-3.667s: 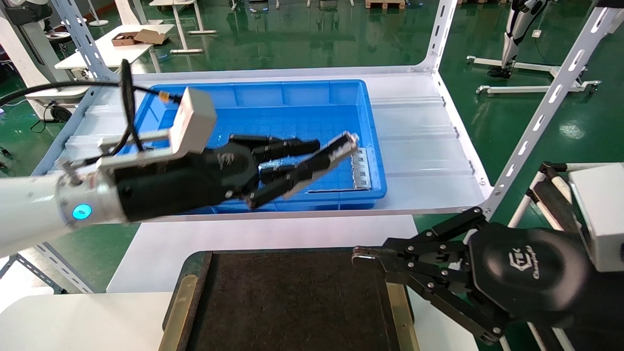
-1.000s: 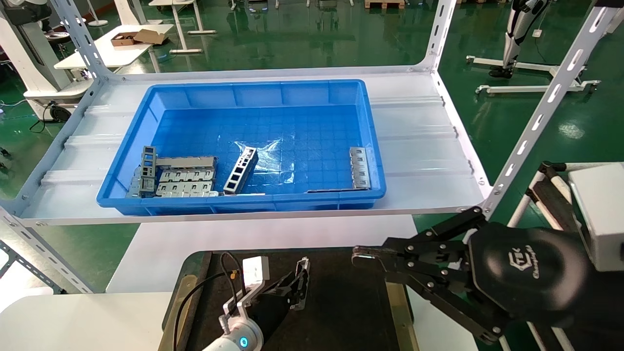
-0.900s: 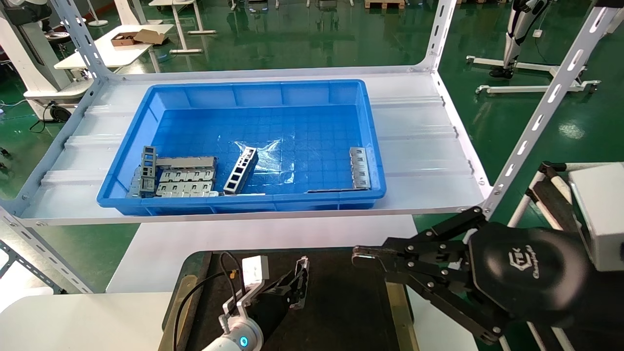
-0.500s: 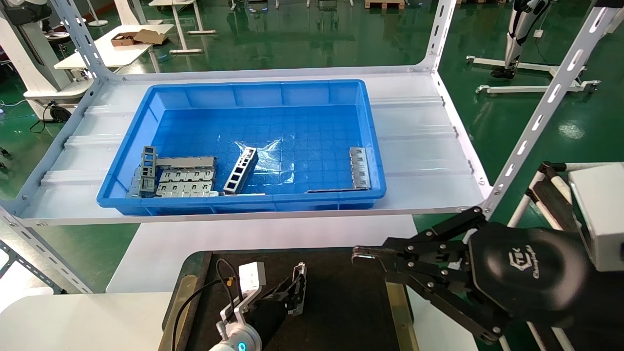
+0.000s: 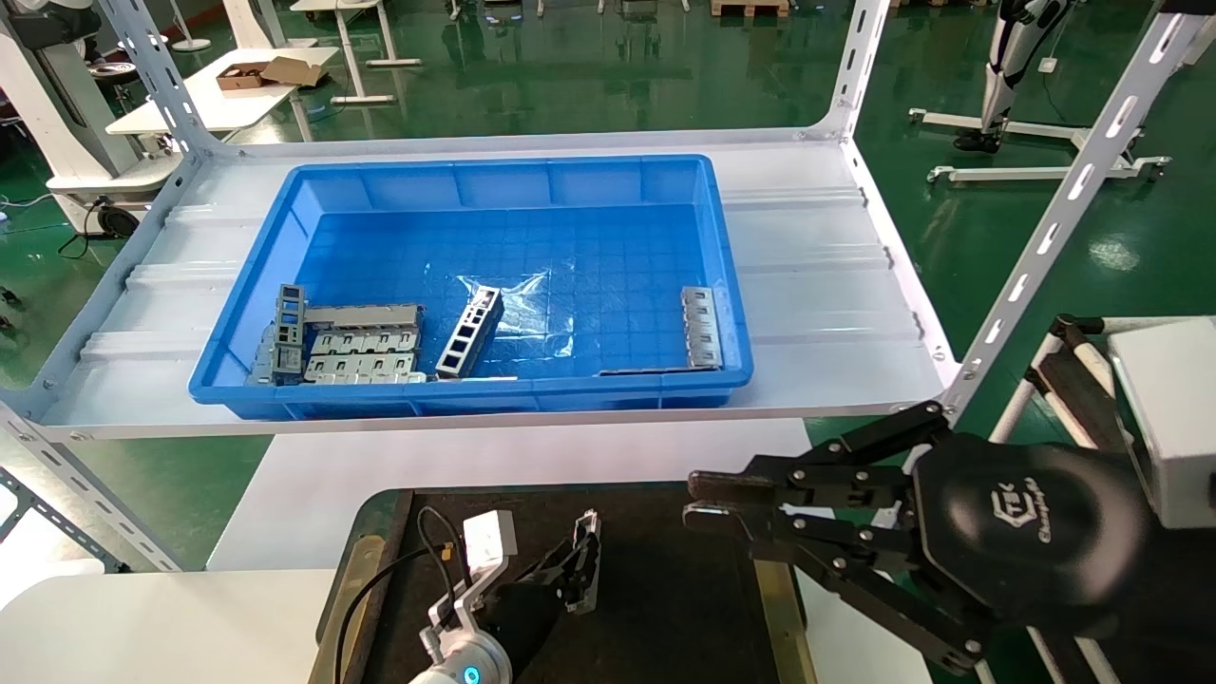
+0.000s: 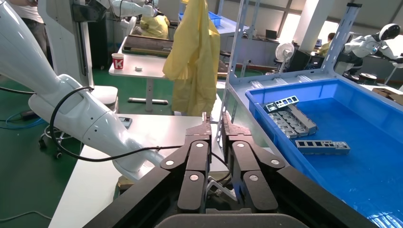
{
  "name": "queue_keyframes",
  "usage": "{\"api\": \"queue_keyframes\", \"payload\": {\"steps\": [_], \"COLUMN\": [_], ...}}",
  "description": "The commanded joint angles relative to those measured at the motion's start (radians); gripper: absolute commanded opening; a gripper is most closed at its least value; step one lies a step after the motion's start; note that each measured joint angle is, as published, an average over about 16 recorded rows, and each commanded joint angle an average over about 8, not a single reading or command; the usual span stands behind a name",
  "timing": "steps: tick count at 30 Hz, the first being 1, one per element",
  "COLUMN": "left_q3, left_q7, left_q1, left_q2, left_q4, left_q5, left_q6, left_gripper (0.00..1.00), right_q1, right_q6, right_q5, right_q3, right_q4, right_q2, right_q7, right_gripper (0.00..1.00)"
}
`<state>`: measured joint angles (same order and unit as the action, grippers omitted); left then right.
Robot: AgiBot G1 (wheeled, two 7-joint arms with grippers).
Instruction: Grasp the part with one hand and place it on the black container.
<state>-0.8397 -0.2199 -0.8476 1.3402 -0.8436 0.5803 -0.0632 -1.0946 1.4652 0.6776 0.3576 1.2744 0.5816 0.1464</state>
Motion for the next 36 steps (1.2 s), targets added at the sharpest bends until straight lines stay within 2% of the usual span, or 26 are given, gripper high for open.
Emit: {"api": "queue_keyframes", "payload": {"steps": [1, 7, 12, 25, 31, 36], "left_q3": [0.009, 0.013, 0.007, -0.022, 0.022, 0.083], "left_q7": [-0.009, 0.007, 0.023, 0.023, 0.062, 0.121], "left_q1": [0.003, 0.010, 0.012, 0.014, 0.022, 0.027], "left_q2": [0.001, -0.033, -0.104, -0.451, -0.588, -0.693], "left_q4": [-0.007, -0.026, -0.068, -0.340, -0.454, -0.491], "left_q5": [-0.002, 0.021, 0.037, 0.057, 0.031, -0.012], "left_q6": [0.002, 0.080, 0.178, 0.498, 0.648, 0.787], "left_gripper": [1.00, 1.00, 1.00, 1.00, 1.00, 1.00], "right_q1": [0.000, 0.000, 0.000, 0.000, 0.000, 0.000], "right_q6": [0.000, 0.000, 0.000, 0.000, 0.000, 0.000], "right_q5": [0.000, 0.000, 0.000, 0.000, 0.000, 0.000], "right_q3": [0.000, 0.000, 0.000, 0.000, 0.000, 0.001], "right_q4": [0.000, 0.000, 0.000, 0.000, 0.000, 0.000], "right_q2": [0.000, 0.000, 0.000, 0.000, 0.000, 0.000], "right_q7": [0.000, 0.000, 0.000, 0.000, 0.000, 0.000], "right_gripper": [1.00, 1.00, 1.00, 1.00, 1.00, 1.00]}}
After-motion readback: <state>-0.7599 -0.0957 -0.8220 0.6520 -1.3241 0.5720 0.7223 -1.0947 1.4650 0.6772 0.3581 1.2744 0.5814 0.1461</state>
